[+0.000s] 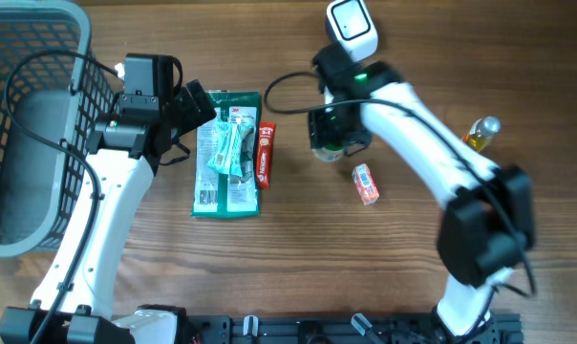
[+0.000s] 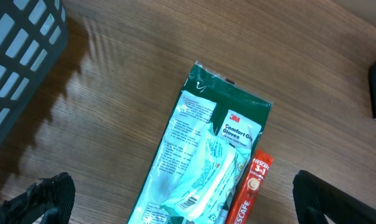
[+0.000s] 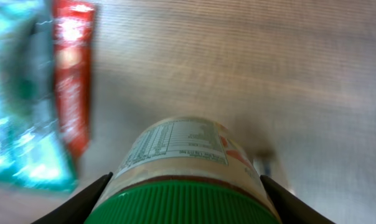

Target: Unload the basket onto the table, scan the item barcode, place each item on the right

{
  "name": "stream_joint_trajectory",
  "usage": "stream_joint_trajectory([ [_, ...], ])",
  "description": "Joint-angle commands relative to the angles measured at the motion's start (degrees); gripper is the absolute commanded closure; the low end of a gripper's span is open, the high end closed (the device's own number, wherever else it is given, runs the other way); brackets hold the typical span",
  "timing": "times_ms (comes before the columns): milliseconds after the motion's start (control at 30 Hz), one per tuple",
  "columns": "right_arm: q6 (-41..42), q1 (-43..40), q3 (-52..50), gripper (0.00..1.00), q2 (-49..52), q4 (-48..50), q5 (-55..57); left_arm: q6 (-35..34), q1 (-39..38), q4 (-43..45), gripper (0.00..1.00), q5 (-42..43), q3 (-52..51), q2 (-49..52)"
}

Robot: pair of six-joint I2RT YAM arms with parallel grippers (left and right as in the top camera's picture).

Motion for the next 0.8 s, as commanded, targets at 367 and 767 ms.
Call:
stream_joint_trajectory([
  [367,11.39,-0.76,1.44,0.79,-4.57,-22.82,-33.35,0.07,0.20,-0.02,0.00,-0.37,0.72,-0.22],
  [767,19.04,-0.76,1.44,0.83,-4.57,-25.59,-40.33,0.04,0.20,-0.02,0.00,-0.37,0.72,-0.22],
])
